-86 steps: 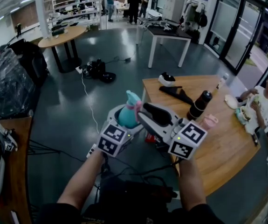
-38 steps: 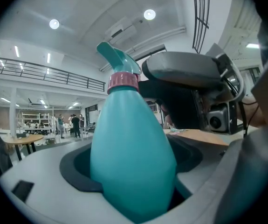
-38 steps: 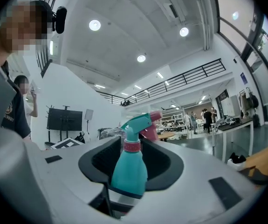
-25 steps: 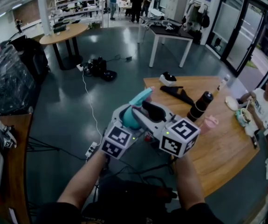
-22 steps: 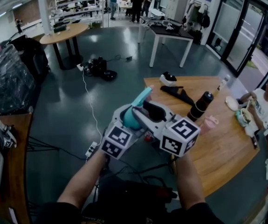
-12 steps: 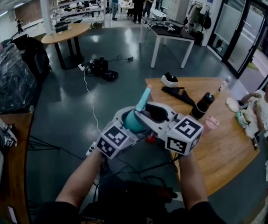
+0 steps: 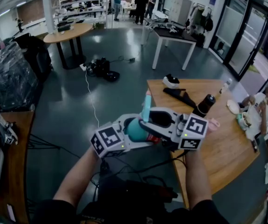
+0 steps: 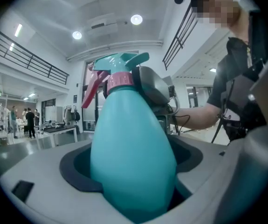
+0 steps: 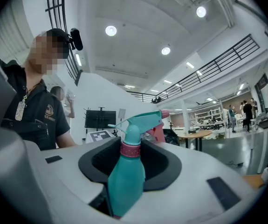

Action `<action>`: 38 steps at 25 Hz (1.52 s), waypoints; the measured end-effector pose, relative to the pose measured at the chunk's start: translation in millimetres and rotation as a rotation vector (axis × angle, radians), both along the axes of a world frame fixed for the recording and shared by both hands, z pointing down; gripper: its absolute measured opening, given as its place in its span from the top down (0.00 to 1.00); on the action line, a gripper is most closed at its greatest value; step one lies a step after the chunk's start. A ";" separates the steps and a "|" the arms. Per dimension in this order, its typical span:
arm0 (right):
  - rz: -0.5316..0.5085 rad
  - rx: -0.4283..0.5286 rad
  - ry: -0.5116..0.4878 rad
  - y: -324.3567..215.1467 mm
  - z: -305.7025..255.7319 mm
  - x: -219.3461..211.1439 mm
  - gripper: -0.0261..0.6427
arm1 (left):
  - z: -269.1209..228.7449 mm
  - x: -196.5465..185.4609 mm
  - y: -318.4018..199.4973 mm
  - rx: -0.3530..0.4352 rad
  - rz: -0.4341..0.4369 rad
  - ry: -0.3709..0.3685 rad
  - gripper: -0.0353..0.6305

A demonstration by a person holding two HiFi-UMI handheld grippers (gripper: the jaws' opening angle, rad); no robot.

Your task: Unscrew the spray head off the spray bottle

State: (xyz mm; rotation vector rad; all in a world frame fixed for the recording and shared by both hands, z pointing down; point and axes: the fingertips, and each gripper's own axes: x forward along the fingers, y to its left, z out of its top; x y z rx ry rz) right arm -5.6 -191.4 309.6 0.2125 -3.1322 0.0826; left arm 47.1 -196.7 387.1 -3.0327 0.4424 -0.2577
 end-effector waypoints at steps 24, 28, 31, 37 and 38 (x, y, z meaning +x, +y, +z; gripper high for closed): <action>0.118 0.066 -0.160 -17.9 -47.8 23.1 0.75 | 32.9 -5.9 -16.7 -0.022 -0.103 -0.065 0.31; 0.164 0.084 -0.198 -17.9 -60.1 30.4 0.75 | 42.0 -5.2 -18.3 -0.024 -0.116 -0.085 0.31; 0.185 0.098 -0.217 -16.3 -69.0 35.0 0.75 | 46.8 -6.2 -21.5 -0.030 -0.134 -0.097 0.31; 0.229 0.130 -0.238 -12.3 -79.6 45.3 0.75 | 56.9 -12.4 -28.8 -0.041 -0.188 -0.114 0.31; 0.240 0.134 -0.240 -12.7 -80.9 47.6 0.75 | 57.4 -13.8 -30.6 -0.042 -0.199 -0.113 0.31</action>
